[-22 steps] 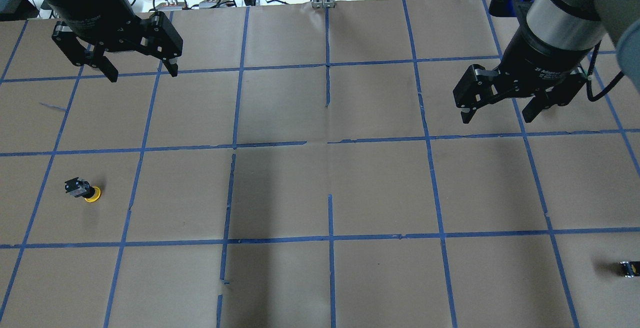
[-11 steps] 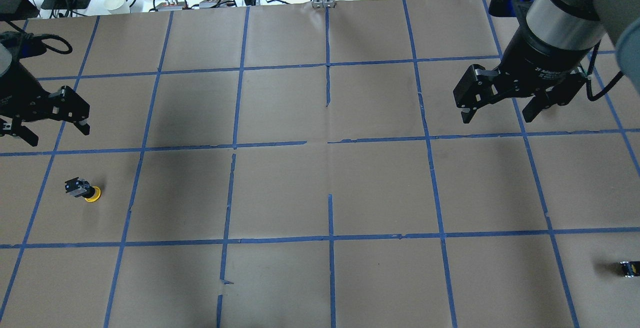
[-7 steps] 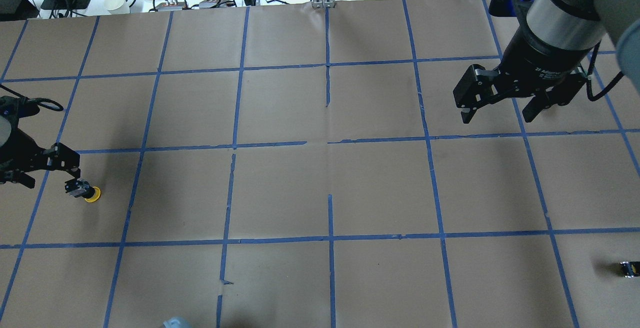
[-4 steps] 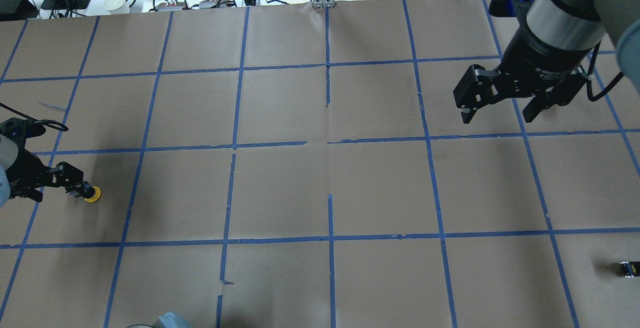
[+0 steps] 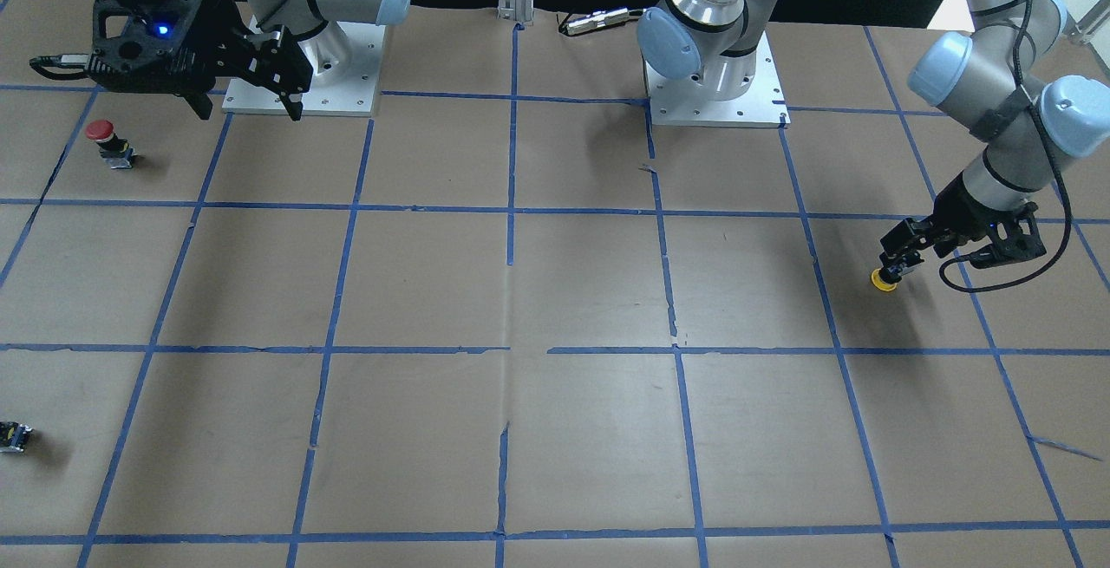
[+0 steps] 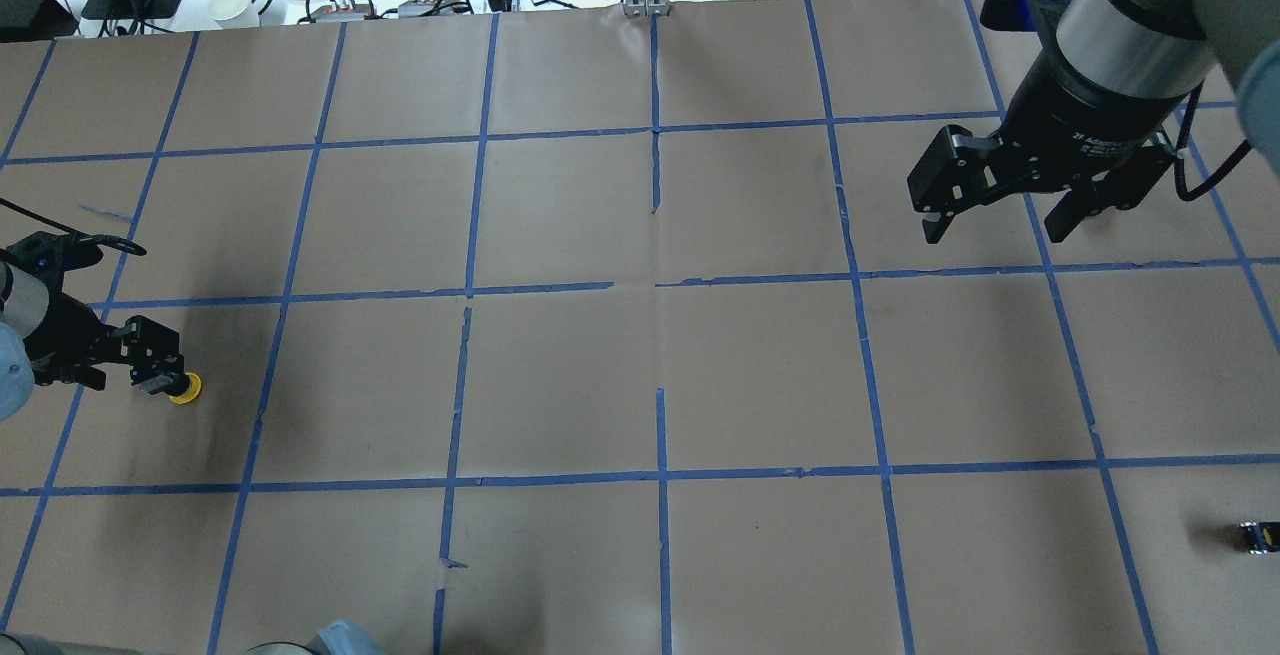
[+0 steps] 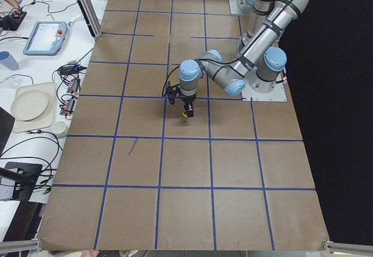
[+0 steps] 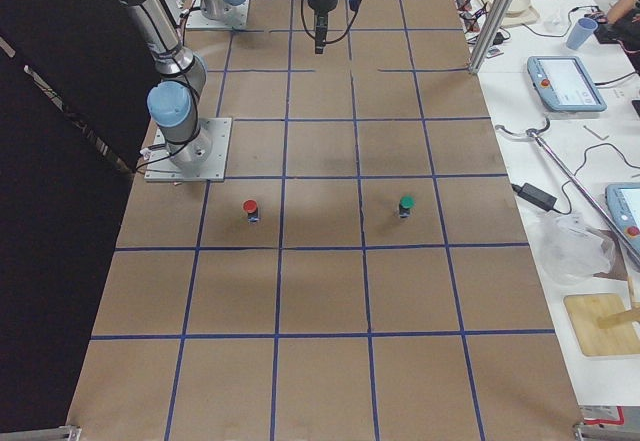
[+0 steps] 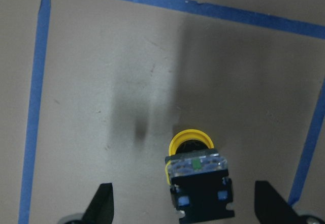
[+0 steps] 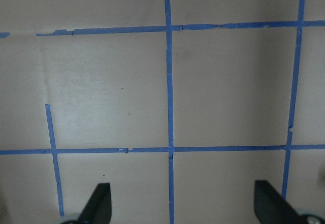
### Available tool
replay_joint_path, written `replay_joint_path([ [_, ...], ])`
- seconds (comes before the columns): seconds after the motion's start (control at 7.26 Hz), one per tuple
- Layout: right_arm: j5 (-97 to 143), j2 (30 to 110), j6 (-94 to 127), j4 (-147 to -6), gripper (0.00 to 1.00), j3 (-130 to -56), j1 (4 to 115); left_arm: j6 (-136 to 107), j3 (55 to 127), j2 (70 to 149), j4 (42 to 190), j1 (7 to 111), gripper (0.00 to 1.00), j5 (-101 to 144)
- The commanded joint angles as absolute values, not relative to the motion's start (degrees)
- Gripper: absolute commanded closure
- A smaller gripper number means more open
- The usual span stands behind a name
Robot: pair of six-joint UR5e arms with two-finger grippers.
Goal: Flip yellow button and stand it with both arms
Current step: 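Close the left gripper on the yellow button's base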
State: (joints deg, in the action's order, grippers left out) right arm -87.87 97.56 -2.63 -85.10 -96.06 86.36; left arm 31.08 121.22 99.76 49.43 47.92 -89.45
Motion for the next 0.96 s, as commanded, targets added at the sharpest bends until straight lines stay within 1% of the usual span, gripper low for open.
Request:
replay_joint_path([
  [0.0, -87.80, 97.30, -2.55, -84.99, 0.00, -96.06, 86.22, 30.94, 121.37, 100.28, 49.66, 47.90, 0.04, -88.68],
  [0.14, -87.89, 97.38, -1.59, -85.34, 0.00, -96.06, 86.22, 30.85, 121.46, 100.37, 49.48, 47.90, 0.07, -88.59],
  [0.28, -87.80, 97.30, -1.58, -85.34, 0.00, -96.15, 86.22, 30.76, 121.46, 100.55, 49.57, 47.90, 0.20, -88.85],
  [0.41, -88.15, 97.29, -1.58, -85.34, 0.00, -96.15, 86.22, 30.85, 121.20, 100.46, 49.66, 47.90, 0.37, -88.86],
  [0.55, -88.33, 97.21, -1.58, -85.34, 0.00, -96.15, 86.22, 30.85, 121.64, 100.55, 49.57, 47.90, 0.62, -88.51],
  [0.69, -88.33, 97.21, -1.41, -85.34, 0.00, -96.15, 86.13, 31.02, 121.21, 100.46, 49.48, 47.90, 0.76, -88.77],
  [0.83, -88.33, 97.21, -1.49, -85.34, 0.00, -96.15, 86.13, 30.94, 121.20, 100.20, 49.40, 47.90, 0.83, -88.68],
])
